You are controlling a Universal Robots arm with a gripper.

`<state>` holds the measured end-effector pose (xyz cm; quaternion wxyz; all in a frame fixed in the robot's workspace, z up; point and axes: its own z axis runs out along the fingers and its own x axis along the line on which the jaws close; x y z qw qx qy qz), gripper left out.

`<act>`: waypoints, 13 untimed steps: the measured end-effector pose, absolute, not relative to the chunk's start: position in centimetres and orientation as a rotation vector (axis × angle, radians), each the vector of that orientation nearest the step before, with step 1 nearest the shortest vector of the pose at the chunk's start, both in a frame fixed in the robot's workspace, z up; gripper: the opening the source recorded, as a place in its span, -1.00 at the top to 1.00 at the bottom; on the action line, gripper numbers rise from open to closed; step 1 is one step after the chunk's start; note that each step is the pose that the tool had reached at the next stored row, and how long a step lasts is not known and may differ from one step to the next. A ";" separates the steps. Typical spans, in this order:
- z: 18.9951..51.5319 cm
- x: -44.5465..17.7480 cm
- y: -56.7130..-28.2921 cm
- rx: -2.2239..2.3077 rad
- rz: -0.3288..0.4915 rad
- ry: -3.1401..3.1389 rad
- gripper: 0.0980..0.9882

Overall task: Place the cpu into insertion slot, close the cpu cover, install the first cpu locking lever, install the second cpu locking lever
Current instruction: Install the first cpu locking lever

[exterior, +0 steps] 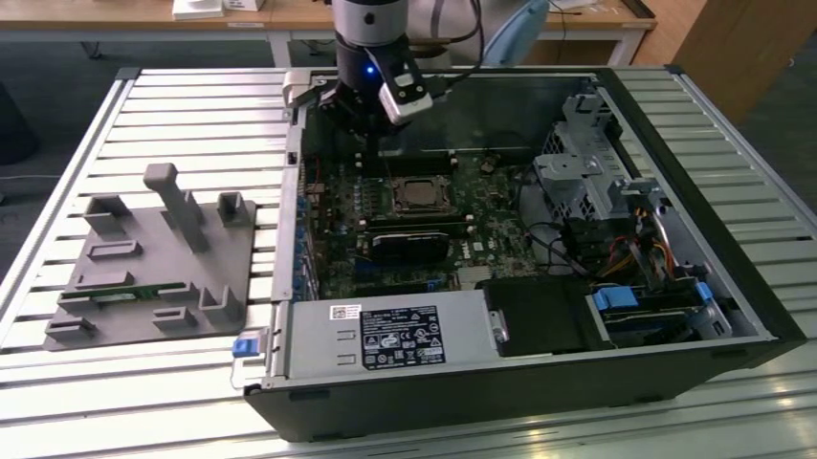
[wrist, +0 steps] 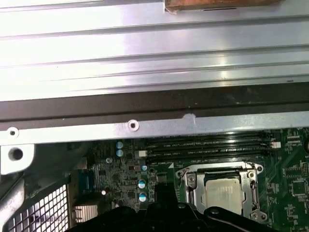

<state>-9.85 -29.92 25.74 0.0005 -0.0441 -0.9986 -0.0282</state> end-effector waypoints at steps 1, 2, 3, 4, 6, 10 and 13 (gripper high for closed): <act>25.7 -9.8 -29.8 -0.138 -0.089 -3.136 0.97; 25.7 -9.7 -29.8 -0.138 -0.089 -3.136 0.97; 25.7 -9.6 -29.7 -0.138 -0.089 -3.136 0.97; 25.7 -9.4 -29.7 -0.138 -0.089 -3.136 0.97; 25.7 -9.0 -29.6 -0.138 -0.089 -3.136 0.97; 25.6 -7.8 -29.6 -0.138 -0.089 -3.136 0.97; 25.6 -6.5 -29.6 -0.138 -0.089 -3.136 0.97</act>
